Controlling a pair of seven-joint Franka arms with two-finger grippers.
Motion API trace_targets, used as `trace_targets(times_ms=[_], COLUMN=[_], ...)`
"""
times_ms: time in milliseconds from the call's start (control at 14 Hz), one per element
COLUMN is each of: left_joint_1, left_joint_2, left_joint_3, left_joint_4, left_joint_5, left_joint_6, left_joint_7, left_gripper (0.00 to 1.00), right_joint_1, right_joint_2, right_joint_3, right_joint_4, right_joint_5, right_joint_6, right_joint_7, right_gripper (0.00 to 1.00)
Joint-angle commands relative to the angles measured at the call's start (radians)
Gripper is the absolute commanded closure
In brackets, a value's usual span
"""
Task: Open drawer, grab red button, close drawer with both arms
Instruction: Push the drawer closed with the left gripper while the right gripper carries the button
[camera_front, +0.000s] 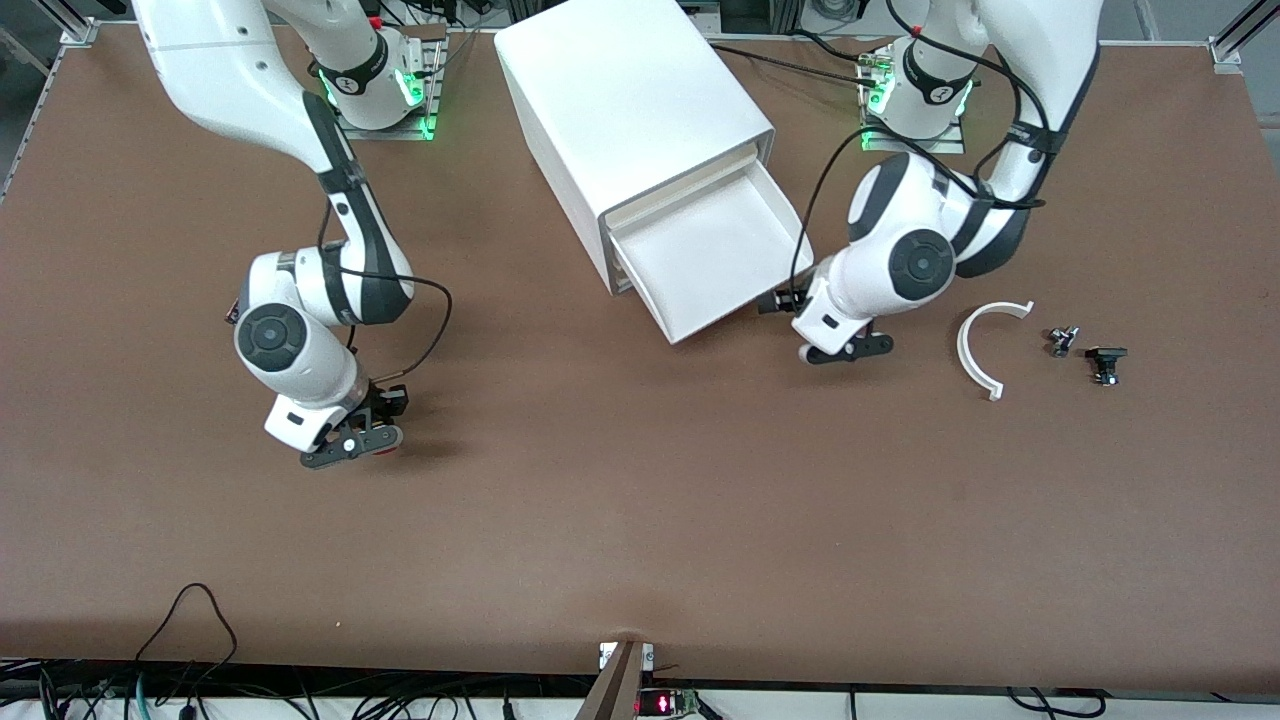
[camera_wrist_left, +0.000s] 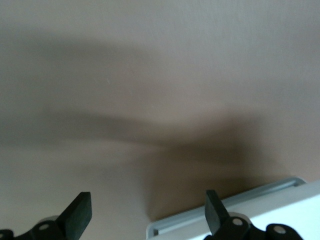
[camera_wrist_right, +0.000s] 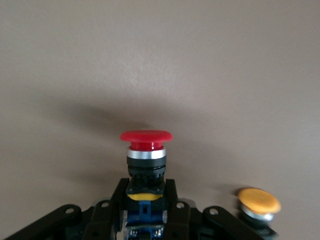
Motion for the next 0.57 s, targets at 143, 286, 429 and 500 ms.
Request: trace_targets(times_ms=[143,286,429,500], left_joint_1=[0.003,0.003,0.003,0.003], left_joint_2=[-0.072,-0.074,-0.077,-0.080], left_joint_3=[-0.148,-0.180,-0.220,-0.232], left_joint_4=[-0.101,-0.124,-0.144,-0.148], left_joint_5=[-0.059,-0.060,-0.068,-0.068], left_joint_6=[-0.001,-0.005,-0.007,-0.011], left_joint_7=[-0.073,-0.068,-0.070,-0.070], left_gripper=[0.00,0.00,0.00,0.00], right_joint_1=[-0.011,-0.011,-0.011,-0.011], right_joint_2=[-0.022,-0.047,-0.073,-0.089], right_joint_3=[0.017,0.018,0.018,0.018], right_joint_4=[-0.025,-0.010,0.031,0.056], right_joint_5=[0.007,0.010,0.016,0.016], right_joint_6=[0.014,-0.039,-0.116,-0.162], right_joint_7=[0.067,0.118,0.133,0.133], right_gripper=[0.11,0.00,0.00,0.00])
